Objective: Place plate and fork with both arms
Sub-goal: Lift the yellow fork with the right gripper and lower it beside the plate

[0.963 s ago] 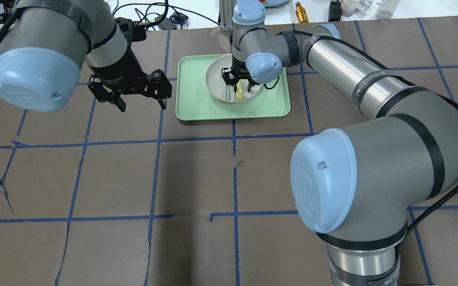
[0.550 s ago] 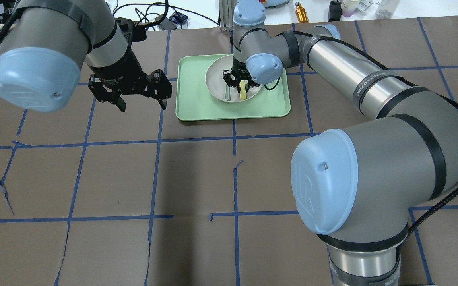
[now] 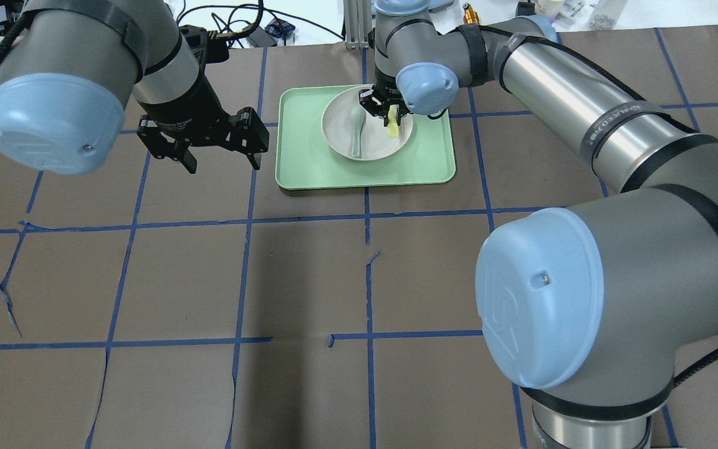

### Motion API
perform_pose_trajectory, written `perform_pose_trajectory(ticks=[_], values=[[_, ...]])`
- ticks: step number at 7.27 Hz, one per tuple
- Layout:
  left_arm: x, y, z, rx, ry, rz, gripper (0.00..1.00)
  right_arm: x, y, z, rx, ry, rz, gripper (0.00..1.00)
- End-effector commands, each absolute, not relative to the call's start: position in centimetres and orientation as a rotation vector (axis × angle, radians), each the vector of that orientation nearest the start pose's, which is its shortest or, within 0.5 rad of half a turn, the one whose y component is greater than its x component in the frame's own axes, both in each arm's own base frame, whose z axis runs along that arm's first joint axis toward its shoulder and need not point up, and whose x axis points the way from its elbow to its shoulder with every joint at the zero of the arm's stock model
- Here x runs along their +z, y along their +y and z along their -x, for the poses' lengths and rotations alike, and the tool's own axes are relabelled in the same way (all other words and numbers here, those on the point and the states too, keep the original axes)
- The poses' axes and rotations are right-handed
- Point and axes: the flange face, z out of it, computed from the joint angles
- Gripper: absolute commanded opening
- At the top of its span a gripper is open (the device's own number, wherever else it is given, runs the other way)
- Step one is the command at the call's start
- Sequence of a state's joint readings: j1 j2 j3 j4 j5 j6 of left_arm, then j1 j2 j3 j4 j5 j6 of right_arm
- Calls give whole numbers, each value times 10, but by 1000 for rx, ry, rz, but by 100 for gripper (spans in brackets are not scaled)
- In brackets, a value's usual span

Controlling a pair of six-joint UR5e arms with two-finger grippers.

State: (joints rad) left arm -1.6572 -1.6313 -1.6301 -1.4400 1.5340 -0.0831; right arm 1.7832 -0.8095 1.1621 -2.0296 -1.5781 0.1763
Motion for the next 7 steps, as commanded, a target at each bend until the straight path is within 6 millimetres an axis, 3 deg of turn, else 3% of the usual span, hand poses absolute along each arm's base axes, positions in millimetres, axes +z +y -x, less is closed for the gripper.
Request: perform_pose_trajectory(ticks=[1, 2, 3, 4, 6, 7], values=[[441, -504, 181, -27, 3180, -5, 100, 254, -744, -213, -161, 3140, -3, 19], [443, -503, 181, -31, 3180, -6, 100, 218, -735, -205, -65, 3146, -12, 19], [442, -504, 181, -29, 3180, -3, 100, 205, -729, -208, -31, 3148, -48, 19], [441, -503, 181, -27, 3180, -3, 100, 200, -726, -213, -14, 3146, -106, 19], [441, -504, 181, -29, 3180, -3, 100, 190, -715, -232, 20, 3149, -46, 19], [441, -504, 181, -31, 3180, -6, 100, 185, -705, -232, 44, 3138, 45, 27]])
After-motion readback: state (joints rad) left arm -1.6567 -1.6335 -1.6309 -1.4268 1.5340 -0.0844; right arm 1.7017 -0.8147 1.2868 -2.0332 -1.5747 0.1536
